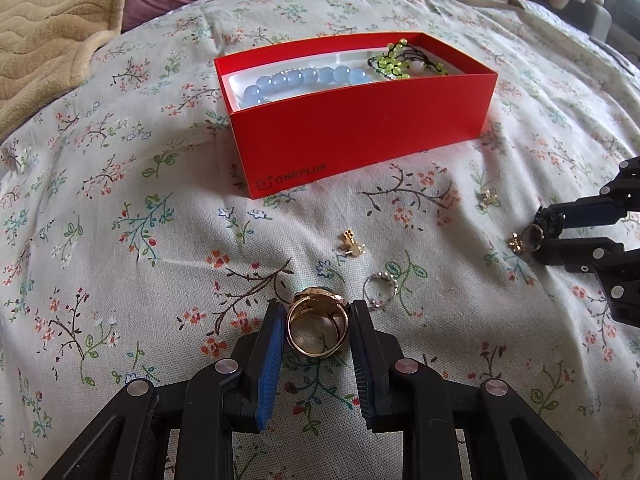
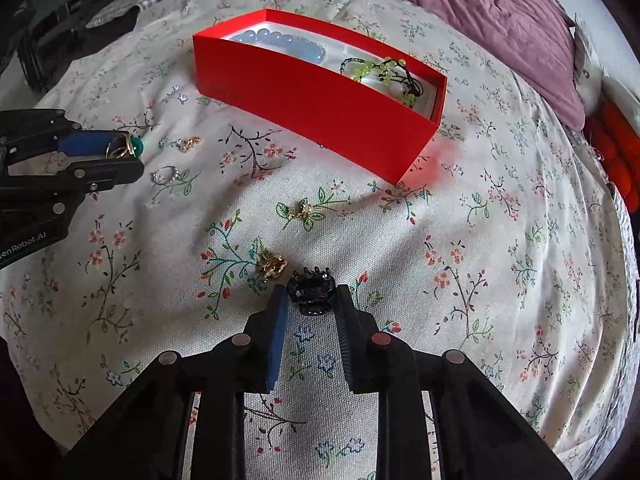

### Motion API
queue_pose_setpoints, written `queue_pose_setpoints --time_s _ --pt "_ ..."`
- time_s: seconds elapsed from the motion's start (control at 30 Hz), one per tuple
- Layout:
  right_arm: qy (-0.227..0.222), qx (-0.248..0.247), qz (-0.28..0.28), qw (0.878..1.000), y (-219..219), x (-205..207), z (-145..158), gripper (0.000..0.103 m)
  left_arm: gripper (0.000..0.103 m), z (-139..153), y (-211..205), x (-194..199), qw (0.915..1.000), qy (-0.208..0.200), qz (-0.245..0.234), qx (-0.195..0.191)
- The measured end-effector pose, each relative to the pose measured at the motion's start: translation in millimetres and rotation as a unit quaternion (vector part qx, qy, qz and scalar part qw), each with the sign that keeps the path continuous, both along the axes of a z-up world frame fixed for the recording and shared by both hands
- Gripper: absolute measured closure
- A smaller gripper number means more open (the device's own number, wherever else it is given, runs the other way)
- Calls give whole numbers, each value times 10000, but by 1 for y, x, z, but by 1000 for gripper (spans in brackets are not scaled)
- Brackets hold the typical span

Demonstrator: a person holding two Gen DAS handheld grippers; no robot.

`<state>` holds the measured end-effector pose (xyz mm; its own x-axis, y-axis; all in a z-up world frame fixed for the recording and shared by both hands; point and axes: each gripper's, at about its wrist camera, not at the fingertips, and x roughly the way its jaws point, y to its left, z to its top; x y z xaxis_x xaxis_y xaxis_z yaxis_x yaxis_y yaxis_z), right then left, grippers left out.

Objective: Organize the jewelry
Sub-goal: 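Grasp the black flower-shaped ring with the right tool while the left tool holds the gold ring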

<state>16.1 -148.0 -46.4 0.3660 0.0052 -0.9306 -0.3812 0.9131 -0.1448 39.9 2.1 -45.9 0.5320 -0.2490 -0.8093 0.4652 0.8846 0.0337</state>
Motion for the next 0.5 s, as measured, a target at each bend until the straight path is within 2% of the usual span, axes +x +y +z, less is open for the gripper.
queue_pose_setpoints --time_s 0.5 --pt "393 93 -279 9988 -5 9 2 78 77 11 -4 6 9995 259 176 4"
